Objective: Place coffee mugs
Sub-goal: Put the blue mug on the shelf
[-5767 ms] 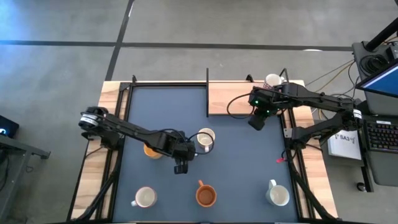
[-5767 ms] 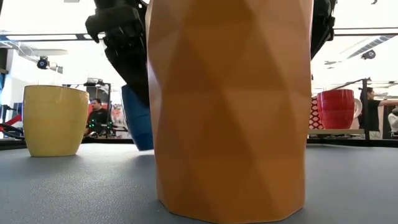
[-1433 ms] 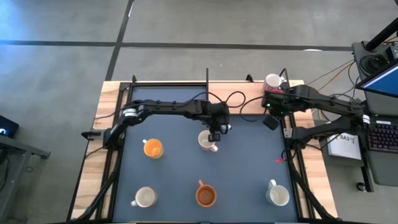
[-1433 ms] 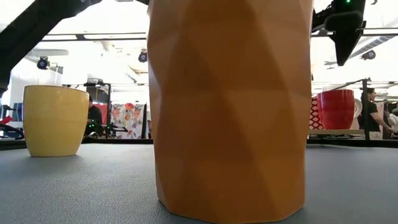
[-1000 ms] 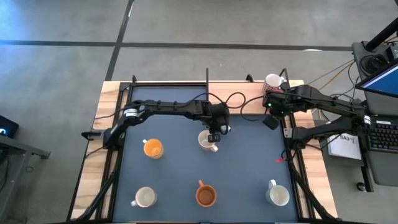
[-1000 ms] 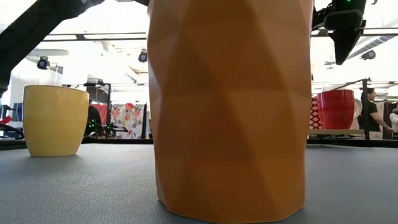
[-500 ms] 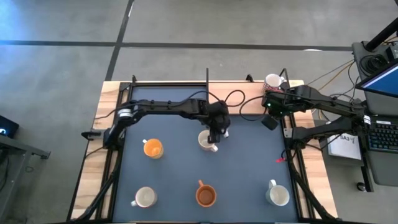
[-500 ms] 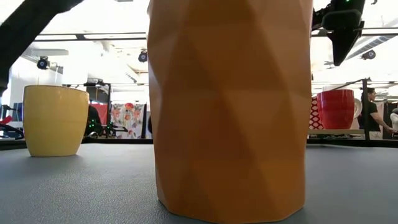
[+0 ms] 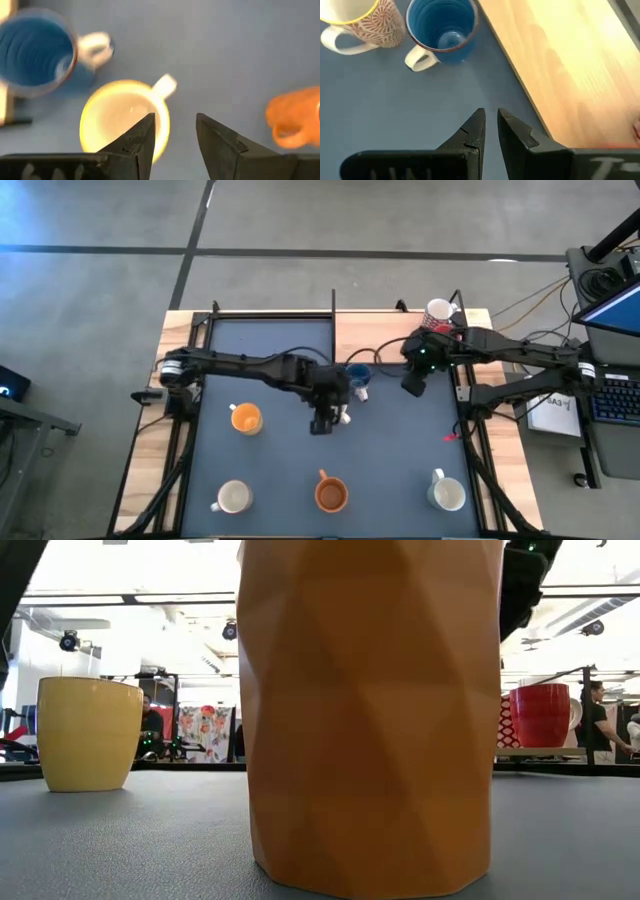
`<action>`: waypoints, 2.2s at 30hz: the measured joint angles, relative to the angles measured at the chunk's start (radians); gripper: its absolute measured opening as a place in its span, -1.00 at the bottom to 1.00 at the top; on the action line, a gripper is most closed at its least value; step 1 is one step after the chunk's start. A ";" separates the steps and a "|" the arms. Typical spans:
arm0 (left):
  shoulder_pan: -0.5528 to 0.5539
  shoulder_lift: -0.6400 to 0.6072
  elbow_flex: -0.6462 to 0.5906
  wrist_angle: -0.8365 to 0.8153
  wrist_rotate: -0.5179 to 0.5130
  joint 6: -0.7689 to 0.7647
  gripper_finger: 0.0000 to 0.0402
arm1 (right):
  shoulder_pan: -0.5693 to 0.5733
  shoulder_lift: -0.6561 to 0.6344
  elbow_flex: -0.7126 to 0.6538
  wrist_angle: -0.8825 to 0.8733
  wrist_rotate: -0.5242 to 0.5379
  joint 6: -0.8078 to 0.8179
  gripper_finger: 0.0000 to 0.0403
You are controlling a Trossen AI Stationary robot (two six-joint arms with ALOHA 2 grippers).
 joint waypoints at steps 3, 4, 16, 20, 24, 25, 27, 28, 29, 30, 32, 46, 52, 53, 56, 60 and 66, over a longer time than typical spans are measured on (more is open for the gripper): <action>-0.025 -0.071 -0.091 0.004 -0.065 -0.085 -0.38 | 0.009 0.014 -0.044 0.060 0.000 -0.063 -0.81; -0.035 -0.094 -0.122 0.008 -0.084 -0.117 -0.38 | 0.012 0.020 -0.055 0.081 -0.001 -0.077 -0.81; -0.191 -0.350 -0.475 0.222 -0.296 -0.349 -0.38 | 0.040 0.136 -0.101 0.237 -0.051 -0.149 -0.81; -0.210 -0.406 -0.546 0.222 -0.328 -0.390 -0.38 | 0.088 0.180 -0.101 0.338 -0.085 -0.216 -0.81; -0.209 -0.455 -0.598 0.229 -0.354 -0.413 -0.38 | 0.117 0.230 -0.072 0.374 -0.108 -0.270 -0.80; -0.209 -0.465 -0.609 0.230 -0.366 -0.414 -0.38 | 0.119 0.244 -0.059 0.376 -0.109 -0.268 -0.80; -0.209 -0.483 -0.628 0.229 -0.380 -0.417 -0.38 | 0.120 0.274 -0.030 0.379 -0.140 -0.250 -0.80; -0.209 -0.491 -0.634 0.229 -0.381 -0.417 -0.38 | 0.120 0.291 -0.017 0.379 -0.156 -0.243 -0.80; -0.209 -0.499 -0.641 0.231 -0.382 -0.416 -0.38 | 0.119 0.310 -0.002 0.378 -0.164 -0.236 -0.80; -0.209 -0.507 -0.647 0.230 -0.389 -0.413 -0.38 | 0.119 0.331 0.016 0.378 -0.156 -0.233 -0.80; -0.209 -0.522 -0.661 0.230 -0.419 -0.412 -0.38 | 0.119 0.371 0.049 0.378 -0.123 -0.215 -0.81; -0.209 -0.550 -0.684 0.110 -0.441 -0.408 -0.38 | 0.114 0.568 0.203 0.361 -0.123 -0.075 -0.74; -0.209 -0.550 -0.684 0.051 -0.458 -0.371 -0.38 | 0.113 0.603 0.240 0.352 -0.122 0.028 -0.42; -0.209 -0.550 -0.684 0.045 -0.458 -0.362 -0.38 | 0.112 0.605 0.246 0.350 -0.121 0.036 -0.38; -0.209 -0.550 -0.684 0.026 -0.458 -0.352 -0.38 | 0.112 0.607 0.275 0.343 -0.114 0.065 -0.27; -0.209 -0.550 -0.686 -0.005 -0.458 -0.354 -0.38 | 0.112 0.592 0.294 0.297 -0.016 0.127 -0.20; -0.209 -0.554 -0.705 -0.006 -0.458 -0.363 -0.38 | 0.070 0.620 0.270 0.249 -0.003 0.256 -0.20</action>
